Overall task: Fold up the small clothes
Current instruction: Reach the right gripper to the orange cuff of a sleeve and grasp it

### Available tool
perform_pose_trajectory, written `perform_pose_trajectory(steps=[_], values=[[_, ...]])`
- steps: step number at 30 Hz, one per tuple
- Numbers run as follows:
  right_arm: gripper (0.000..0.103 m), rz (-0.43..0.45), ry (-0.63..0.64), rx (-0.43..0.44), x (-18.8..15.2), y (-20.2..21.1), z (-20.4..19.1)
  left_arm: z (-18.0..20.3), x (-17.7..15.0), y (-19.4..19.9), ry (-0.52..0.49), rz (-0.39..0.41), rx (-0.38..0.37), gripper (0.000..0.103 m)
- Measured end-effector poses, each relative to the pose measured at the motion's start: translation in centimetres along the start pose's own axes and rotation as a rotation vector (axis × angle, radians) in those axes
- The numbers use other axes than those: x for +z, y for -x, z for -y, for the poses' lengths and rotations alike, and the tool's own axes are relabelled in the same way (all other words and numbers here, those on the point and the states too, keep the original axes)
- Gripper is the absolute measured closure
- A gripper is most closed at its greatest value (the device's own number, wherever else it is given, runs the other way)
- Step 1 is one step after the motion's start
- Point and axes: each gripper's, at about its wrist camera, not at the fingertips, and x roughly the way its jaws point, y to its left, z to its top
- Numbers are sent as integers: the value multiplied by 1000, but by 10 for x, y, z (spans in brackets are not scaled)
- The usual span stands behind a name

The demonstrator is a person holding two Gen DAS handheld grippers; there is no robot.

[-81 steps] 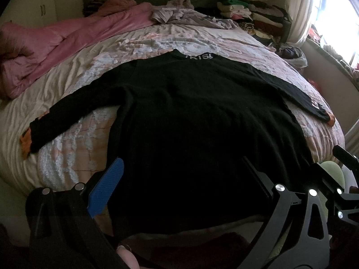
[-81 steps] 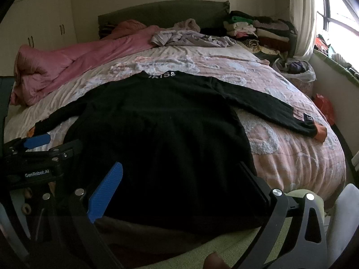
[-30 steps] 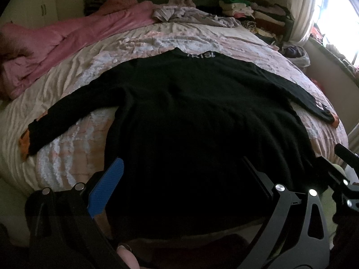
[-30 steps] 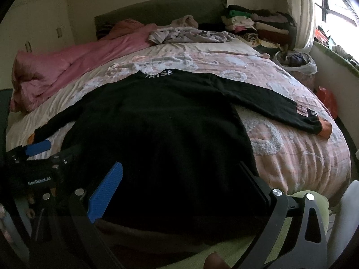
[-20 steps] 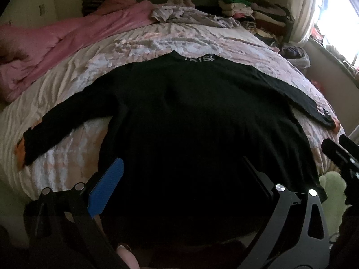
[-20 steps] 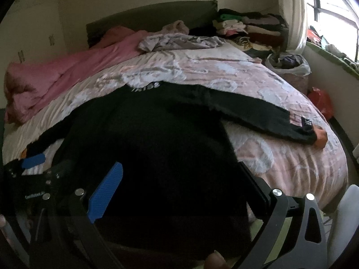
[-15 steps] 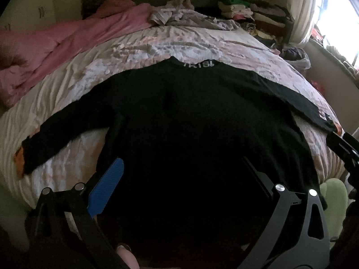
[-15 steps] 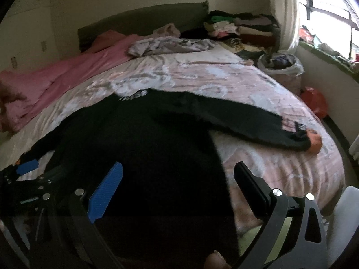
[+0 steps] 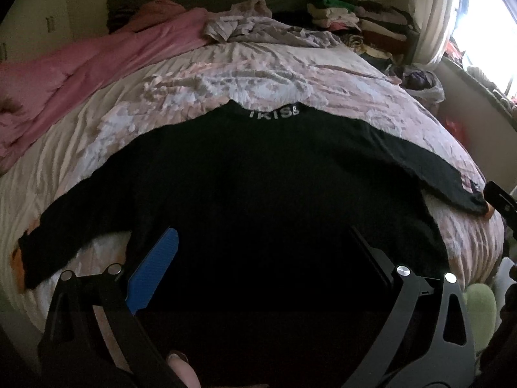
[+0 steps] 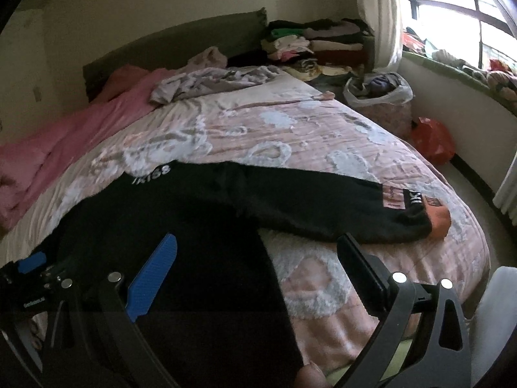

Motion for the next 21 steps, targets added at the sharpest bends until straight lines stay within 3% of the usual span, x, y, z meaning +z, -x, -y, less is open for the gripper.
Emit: perform_pose_trajectory(steps=[9, 21], values=[[4, -10, -114, -50, 16, -22, 39, -4, 31, -23, 11, -1, 17, 9], [4, -77, -411, -198, 10, -59, 143, -23, 76, -68, 41, -38, 73, 9]])
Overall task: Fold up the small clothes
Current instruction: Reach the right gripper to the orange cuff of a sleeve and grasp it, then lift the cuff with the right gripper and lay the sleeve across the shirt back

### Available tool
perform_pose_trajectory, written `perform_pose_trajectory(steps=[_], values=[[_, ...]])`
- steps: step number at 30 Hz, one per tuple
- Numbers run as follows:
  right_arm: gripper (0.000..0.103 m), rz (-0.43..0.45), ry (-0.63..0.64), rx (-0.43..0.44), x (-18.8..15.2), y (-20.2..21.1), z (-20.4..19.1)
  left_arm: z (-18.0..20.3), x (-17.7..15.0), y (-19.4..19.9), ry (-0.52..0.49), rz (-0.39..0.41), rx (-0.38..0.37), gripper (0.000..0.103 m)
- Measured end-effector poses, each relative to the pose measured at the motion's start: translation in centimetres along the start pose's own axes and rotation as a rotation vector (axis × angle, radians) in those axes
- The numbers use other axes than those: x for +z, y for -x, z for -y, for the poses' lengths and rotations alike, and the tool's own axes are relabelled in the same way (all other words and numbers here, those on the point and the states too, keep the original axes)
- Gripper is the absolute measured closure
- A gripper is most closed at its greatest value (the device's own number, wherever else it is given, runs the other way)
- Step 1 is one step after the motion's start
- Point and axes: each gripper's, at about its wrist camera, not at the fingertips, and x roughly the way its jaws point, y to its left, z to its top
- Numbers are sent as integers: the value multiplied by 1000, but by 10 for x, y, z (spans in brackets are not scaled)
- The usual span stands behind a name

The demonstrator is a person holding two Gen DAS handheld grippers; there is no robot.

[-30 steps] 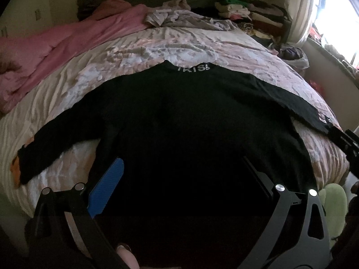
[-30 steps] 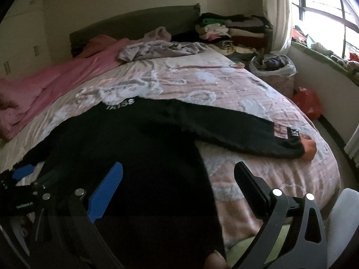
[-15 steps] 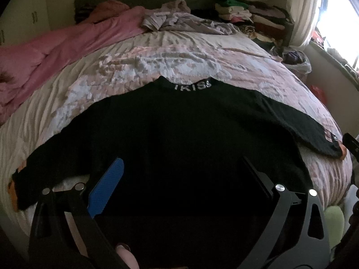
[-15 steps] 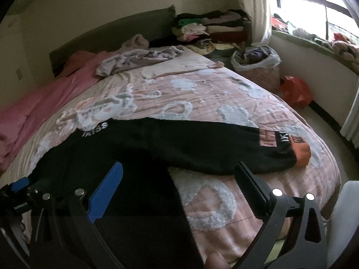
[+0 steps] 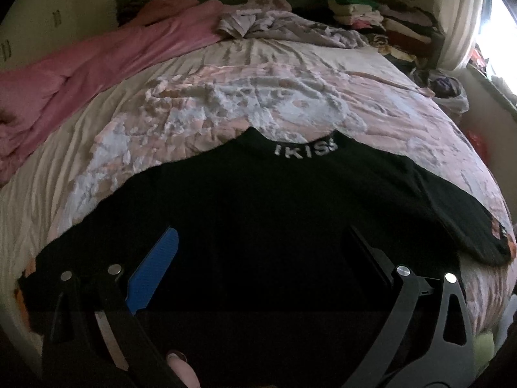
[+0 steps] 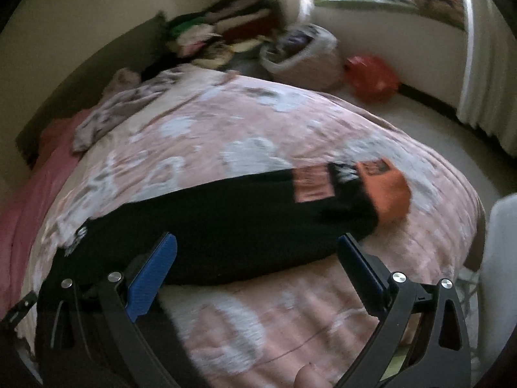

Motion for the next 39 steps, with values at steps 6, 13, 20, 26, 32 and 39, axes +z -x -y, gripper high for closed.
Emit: perform_pose_trajectory(steps=[6, 13, 20, 26, 32, 39], values=[[4, -38, -86, -78, 6, -28, 37, -3, 18, -21, 2, -12, 9, 9], [4, -116, -150, -115, 6, -63, 60, -2, 38, -46, -2, -24, -6, 9], [4, -136, -171, -103, 20, -81, 67, -1, 32, -68, 4, -44, -44, 9], [37, -123, -191, -90, 36, -88, 70, -2, 21, -83, 12, -65, -81, 9], [83, -20, -181, 20, 48, -65, 67, -7, 13, -83, 20, -50, -96, 9], [87, 104, -16, 206, 57, -18, 2, -15, 10, -70, 40, -21, -102, 9]])
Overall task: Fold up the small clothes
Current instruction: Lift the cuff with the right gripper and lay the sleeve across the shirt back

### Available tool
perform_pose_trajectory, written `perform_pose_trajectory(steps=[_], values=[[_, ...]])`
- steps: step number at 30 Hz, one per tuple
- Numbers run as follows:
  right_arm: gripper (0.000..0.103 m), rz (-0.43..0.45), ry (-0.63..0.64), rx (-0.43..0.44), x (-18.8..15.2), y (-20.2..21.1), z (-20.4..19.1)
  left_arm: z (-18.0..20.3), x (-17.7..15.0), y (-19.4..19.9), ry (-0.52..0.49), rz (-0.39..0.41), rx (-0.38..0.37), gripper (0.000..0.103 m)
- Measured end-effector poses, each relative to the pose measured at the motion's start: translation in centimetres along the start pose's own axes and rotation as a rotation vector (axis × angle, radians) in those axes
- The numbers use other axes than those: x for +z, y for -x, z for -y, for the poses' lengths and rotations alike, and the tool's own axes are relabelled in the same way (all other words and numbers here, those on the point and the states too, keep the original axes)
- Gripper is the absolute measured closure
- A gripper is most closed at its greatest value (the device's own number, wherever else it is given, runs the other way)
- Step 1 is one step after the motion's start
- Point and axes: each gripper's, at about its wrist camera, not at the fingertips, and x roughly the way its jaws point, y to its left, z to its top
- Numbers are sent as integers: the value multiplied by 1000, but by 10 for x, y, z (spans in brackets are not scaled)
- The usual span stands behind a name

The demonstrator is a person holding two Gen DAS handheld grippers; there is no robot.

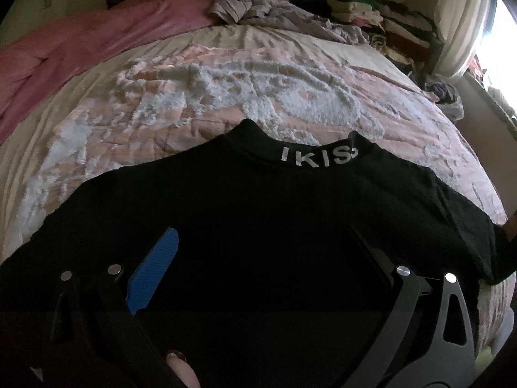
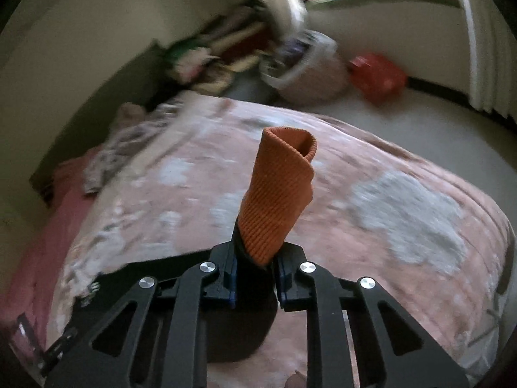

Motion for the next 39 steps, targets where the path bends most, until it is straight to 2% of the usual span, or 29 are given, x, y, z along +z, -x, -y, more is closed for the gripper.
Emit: perform_pose_trajectory(steps=[7, 11, 14, 21, 30, 32, 34, 35, 36, 37, 39], values=[[87, 11, 134, 174, -2, 12, -84, -11, -3, 13, 22, 2, -18, 9], [87, -14, 195, 240, -12, 7, -129, -21, -4, 22, 46, 9, -31, 9], [87, -48, 238, 296, -25, 1, -164, -29, -6, 27, 79, 0, -69, 9], [87, -96, 348, 379, -63, -11, -237, -53, -4, 40, 180, -19, -178, 9], [87, -169, 423, 446, -117, -33, -298, -89, -4, 44, 291, -29, -223, 9], [84, -196, 434, 457, -128, -39, -306, -96, -5, 43, 311, -32, -226, 9], [74, -221, 442, 478, -137, -41, -311, -104, -7, 43, 336, -36, -235, 9], [64, -226, 446, 486, -140, -42, -312, -107, -8, 42, 345, -38, -240, 9], [48, -241, 455, 515, -146, -41, -315, -110, -9, 41, 358, -42, -246, 9], [44, -245, 461, 536, -149, -39, -315, -113, -10, 40, 366, -45, -251, 9], [44, -248, 479, 548, -152, -36, -315, -116, -11, 39, 376, -52, -263, 9]])
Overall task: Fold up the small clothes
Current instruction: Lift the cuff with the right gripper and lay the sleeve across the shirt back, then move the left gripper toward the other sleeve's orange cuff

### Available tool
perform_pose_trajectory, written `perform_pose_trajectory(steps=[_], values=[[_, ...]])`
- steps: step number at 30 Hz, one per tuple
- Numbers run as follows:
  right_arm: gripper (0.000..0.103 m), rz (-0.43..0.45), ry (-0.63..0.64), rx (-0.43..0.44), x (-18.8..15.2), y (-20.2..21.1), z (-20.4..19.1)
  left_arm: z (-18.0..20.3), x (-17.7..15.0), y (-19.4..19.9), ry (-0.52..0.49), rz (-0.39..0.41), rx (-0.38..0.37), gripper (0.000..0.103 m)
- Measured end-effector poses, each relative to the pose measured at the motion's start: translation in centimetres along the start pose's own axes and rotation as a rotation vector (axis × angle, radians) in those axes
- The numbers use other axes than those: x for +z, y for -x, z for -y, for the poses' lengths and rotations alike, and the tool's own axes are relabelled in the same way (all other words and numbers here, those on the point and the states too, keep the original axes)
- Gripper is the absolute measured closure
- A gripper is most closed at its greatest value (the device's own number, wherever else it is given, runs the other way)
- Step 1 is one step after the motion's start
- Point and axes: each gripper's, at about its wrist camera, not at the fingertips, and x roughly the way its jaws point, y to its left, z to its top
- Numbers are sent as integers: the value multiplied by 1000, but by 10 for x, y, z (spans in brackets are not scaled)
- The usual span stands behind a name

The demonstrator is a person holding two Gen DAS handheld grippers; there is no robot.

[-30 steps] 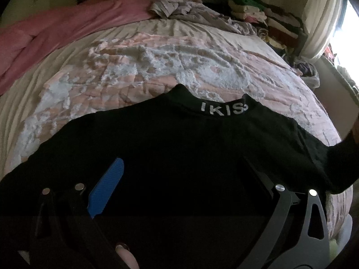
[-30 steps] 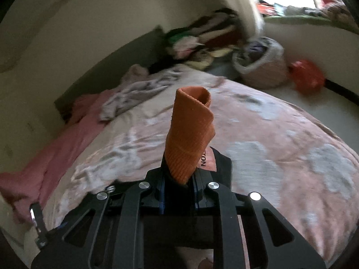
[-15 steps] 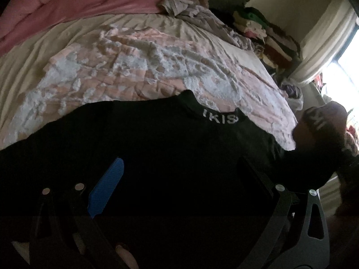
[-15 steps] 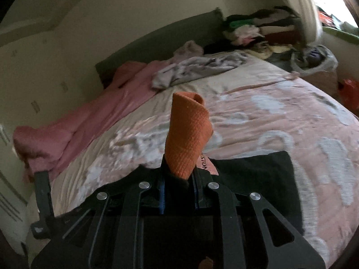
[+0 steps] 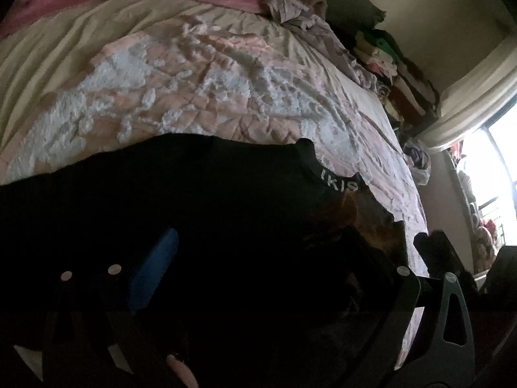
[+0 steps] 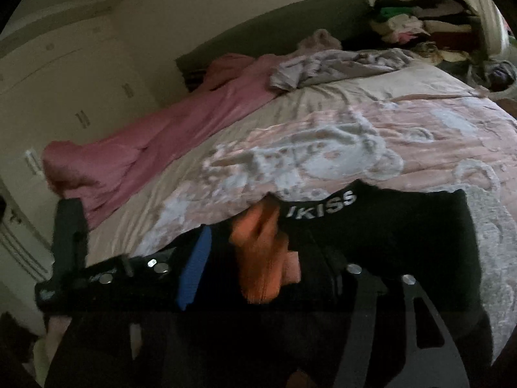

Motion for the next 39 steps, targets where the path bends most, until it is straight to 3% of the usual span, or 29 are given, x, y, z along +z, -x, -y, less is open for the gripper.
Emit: perform_pose_trajectory(steps=[7, 12, 17, 19, 21, 22, 27, 29, 32, 34, 35, 39], values=[[43, -15, -9, -85, -9, 14, 24, 2, -8, -8, 3, -38, -19, 13], [42, -10, -48, -143, -13, 30, 48, 7, -17, -26, -11, -96, 19, 43], [41, 15, -77, -181, -13, 48, 67, 21, -28, -38, -69, -93, 102, 44], [41, 25, -93, -185, -14, 55, 74, 24, -30, -40, -79, -85, 110, 59], [41, 27, -109, -193, -15, 61, 82, 25, -31, -41, -82, -86, 101, 93], [41, 27, -114, -196, -16, 64, 85, 27, -30, -40, -82, -83, 70, 95], [41, 27, -138, -262, -22, 77, 109, 43, -26, -14, -165, 9, 61, 98], [41, 28, -142, -290, -23, 81, 116, 46, -22, 2, -196, 72, 97, 98], [41, 23, -137, -321, -25, 81, 121, 46, -19, 10, -214, 91, 118, 97], [41, 6, -122, -329, -26, 77, 120, 43, -20, 6, -231, 70, 158, 81], [41, -2, -111, -331, -27, 74, 118, 41, -20, 5, -228, 62, 174, 65], [41, -54, -29, -311, -32, 56, 100, 40, -23, 16, -243, 113, 225, 63]])
